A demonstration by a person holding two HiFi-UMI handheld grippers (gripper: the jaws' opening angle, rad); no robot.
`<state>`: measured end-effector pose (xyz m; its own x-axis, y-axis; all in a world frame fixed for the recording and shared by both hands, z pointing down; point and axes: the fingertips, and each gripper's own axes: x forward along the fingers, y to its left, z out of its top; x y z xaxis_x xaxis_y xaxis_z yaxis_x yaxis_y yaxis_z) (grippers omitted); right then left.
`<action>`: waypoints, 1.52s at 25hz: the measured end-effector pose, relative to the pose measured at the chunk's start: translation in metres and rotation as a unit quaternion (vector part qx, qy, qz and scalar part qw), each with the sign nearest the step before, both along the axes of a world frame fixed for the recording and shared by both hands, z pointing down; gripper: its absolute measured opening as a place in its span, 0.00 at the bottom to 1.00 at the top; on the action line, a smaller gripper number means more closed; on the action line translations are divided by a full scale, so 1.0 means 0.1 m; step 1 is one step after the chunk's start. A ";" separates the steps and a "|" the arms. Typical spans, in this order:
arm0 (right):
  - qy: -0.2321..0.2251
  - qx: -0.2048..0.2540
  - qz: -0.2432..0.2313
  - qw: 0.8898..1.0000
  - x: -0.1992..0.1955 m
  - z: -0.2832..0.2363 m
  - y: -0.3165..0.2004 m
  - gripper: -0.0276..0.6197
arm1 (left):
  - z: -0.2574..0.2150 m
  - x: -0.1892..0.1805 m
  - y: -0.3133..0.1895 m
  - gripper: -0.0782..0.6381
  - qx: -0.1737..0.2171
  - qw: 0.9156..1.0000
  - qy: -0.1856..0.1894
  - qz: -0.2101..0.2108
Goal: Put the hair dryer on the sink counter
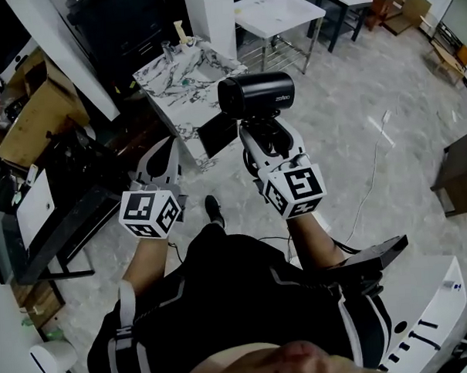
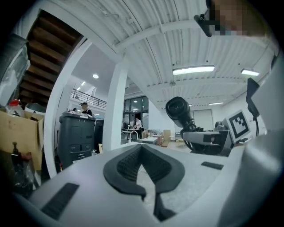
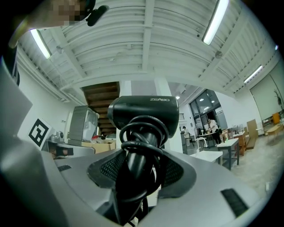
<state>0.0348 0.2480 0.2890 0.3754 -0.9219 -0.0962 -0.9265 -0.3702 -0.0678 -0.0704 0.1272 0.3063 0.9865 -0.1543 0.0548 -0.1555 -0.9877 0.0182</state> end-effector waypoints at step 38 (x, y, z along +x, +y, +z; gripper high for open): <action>-0.025 -0.095 -0.014 0.995 2.21 0.44 -3.12 0.40 | 0.44 2.25 -3.02 0.11 -0.050 0.999 0.006 -0.021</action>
